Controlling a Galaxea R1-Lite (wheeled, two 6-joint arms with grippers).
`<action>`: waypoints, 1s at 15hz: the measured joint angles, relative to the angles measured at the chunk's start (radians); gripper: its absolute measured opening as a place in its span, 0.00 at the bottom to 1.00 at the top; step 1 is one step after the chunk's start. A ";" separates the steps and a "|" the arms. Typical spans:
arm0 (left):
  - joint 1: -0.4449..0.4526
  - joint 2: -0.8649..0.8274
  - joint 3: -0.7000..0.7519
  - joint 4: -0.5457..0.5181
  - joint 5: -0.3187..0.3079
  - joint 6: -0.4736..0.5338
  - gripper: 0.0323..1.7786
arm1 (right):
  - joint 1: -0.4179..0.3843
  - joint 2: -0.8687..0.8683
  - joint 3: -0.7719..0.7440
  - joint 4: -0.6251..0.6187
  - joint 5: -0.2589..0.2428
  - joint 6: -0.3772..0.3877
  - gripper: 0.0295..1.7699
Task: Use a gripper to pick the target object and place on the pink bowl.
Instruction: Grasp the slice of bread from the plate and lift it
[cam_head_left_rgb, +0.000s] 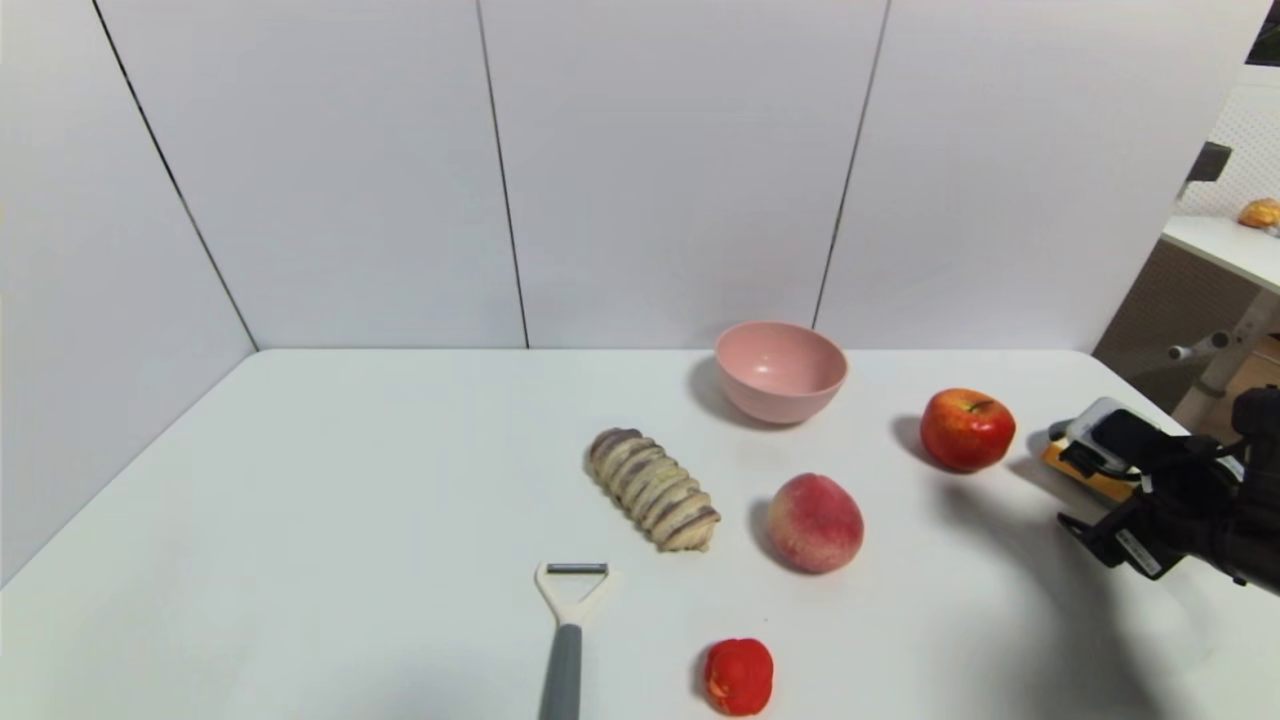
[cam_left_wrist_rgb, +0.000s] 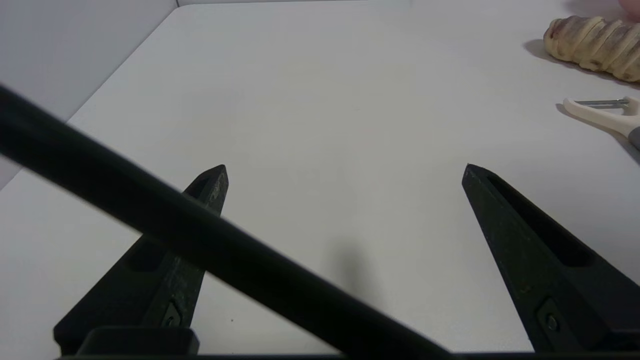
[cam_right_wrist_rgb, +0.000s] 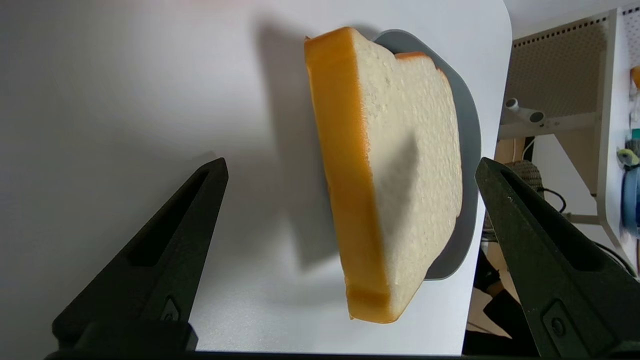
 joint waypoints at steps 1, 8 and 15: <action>0.000 0.000 0.000 0.000 0.000 0.000 0.95 | -0.001 0.006 -0.002 0.002 -0.002 0.002 0.97; 0.000 0.000 0.000 0.000 0.000 0.000 0.95 | -0.007 0.028 -0.022 0.005 -0.003 0.003 0.97; 0.000 0.000 0.000 0.000 0.000 0.000 0.95 | -0.007 0.034 -0.047 0.000 -0.003 0.009 0.64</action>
